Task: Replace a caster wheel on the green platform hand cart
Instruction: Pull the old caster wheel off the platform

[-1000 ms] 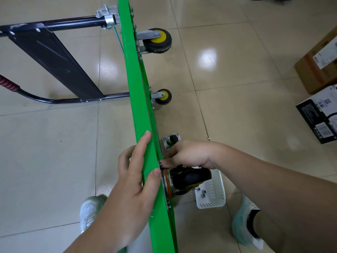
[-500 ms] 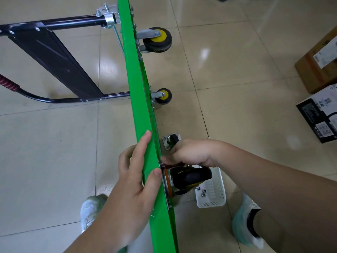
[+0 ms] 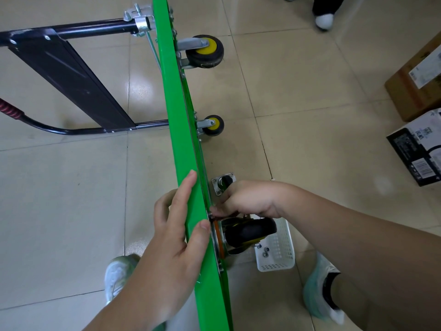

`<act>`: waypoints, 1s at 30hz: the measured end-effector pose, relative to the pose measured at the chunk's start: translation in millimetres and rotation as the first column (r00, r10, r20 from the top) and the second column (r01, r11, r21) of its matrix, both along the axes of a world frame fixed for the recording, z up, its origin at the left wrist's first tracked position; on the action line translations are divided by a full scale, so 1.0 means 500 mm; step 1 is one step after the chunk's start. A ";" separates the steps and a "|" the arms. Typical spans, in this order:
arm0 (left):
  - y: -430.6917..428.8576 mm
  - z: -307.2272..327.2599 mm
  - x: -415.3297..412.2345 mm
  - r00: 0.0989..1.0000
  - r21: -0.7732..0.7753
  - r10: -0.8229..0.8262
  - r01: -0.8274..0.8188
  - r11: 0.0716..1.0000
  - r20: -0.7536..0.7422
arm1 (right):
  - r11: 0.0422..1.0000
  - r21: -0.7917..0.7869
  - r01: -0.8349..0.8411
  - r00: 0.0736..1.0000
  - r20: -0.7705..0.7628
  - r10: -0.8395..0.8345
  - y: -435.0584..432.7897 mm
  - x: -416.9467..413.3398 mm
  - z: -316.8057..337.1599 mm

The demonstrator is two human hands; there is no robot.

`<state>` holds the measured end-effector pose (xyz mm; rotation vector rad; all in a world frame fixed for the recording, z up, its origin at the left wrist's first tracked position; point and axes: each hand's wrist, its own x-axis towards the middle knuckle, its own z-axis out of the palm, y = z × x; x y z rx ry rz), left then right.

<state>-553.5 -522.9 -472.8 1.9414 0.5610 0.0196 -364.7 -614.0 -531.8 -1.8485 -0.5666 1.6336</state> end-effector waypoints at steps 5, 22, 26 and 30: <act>0.001 0.000 0.002 1.000 0.012 0.005 -0.005 1.000 0.007 | 0.999 -0.027 -0.044 0.992 0.121 0.047 0.003 -0.002 0.010; -0.003 0.001 0.002 1.000 0.001 0.012 -0.012 1.000 0.007 | 1.000 -0.007 0.012 1.000 0.020 -0.012 0.002 0.000 -0.008; -0.004 0.002 0.001 1.000 -0.001 0.011 -0.011 1.000 0.008 | 0.999 0.026 0.035 0.999 0.030 -0.036 0.003 -0.002 -0.005; -0.003 0.001 0.001 1.000 0.005 0.014 -0.014 1.000 0.009 | 0.999 0.050 0.019 0.997 0.070 -0.022 0.003 -0.006 -0.008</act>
